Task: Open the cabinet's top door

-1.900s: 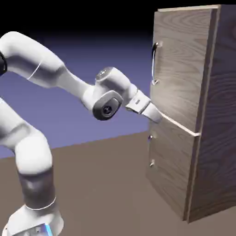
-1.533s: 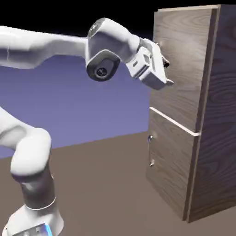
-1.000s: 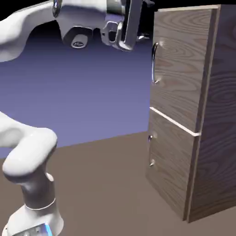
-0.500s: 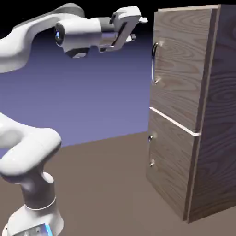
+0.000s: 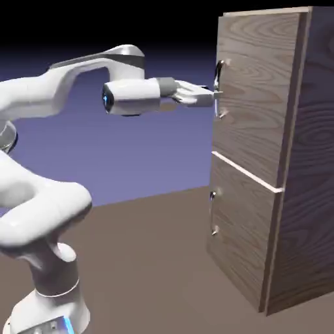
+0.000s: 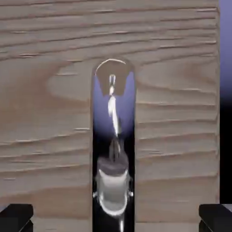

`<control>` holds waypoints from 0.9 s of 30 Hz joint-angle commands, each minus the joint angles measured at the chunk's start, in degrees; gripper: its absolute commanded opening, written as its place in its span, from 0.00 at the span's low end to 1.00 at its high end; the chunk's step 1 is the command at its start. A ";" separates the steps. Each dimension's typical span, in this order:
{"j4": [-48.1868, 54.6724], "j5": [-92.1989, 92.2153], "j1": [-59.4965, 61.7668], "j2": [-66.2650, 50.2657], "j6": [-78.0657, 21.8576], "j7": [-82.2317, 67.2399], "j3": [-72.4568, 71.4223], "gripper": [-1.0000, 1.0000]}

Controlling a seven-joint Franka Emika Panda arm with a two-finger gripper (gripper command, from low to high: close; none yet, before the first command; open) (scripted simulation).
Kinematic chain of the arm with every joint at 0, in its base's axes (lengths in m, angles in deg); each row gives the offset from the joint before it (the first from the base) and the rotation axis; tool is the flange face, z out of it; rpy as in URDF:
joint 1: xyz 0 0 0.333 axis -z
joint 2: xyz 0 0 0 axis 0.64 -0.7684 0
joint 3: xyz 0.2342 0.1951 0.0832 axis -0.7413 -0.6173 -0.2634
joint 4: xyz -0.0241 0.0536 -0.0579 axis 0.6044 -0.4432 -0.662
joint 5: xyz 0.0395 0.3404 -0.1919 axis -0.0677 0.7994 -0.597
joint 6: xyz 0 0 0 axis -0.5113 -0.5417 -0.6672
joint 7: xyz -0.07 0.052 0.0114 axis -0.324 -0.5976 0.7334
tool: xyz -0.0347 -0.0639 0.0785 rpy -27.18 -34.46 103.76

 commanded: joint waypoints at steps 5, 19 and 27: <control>-5.62 -2.61 -5.64 1.17 -6.69 -1.91 6.23 0.00; -20.10 -24.51 -18.64 4.85 -34.66 -5.88 35.30 0.00; -20.21 -39.41 -19.85 1.26 -50.92 -8.70 51.92 0.00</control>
